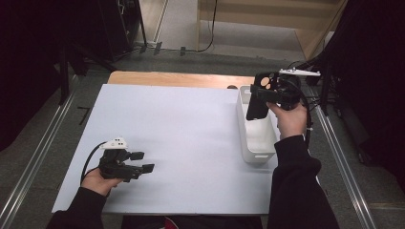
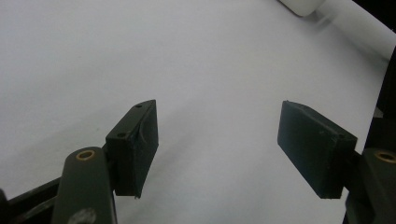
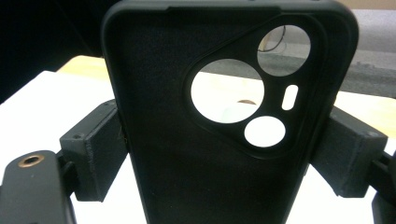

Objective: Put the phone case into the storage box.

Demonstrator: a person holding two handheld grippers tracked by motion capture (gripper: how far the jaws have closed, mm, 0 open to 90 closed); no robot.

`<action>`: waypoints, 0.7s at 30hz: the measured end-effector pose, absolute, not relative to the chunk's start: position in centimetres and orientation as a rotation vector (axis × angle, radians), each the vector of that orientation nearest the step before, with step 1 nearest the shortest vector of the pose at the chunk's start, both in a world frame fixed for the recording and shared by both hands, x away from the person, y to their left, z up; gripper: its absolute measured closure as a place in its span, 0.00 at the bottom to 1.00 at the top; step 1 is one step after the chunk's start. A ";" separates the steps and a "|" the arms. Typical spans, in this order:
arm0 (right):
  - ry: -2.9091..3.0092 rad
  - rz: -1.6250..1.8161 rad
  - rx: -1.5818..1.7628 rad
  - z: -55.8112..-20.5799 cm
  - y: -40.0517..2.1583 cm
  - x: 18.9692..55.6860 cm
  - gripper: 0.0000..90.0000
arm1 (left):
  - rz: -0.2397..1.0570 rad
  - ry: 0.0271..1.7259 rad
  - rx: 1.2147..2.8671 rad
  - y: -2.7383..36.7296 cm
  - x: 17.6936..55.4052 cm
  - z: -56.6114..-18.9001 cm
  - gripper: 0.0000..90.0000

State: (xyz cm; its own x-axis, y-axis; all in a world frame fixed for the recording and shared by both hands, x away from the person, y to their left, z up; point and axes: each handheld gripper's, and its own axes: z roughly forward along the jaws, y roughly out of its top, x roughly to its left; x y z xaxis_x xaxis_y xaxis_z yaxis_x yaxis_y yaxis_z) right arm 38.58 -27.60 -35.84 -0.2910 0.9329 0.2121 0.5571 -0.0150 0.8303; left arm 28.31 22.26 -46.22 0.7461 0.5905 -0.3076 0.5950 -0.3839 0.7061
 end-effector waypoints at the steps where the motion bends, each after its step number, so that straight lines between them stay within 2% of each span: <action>1: 1.856 1.237 1.553 -35.8 -27.6 38.8 0.13 | -0.008 0.890 2.077 22.2 28.3 -46.2 0.32; 21: 1.782 1.163 1.598 -34.8 -28.2 43.7 0.13 | -0.016 0.891 2.082 22.2 28.4 -46.3 0.32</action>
State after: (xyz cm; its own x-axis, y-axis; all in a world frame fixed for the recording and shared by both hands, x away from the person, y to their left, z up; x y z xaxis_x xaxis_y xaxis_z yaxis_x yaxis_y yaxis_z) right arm 43.72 -28.20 -34.78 -0.2062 0.9607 0.1857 0.5565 -0.0409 0.8299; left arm 28.36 22.21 -46.27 0.7460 0.5878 -0.3129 0.5985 -0.3860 0.7020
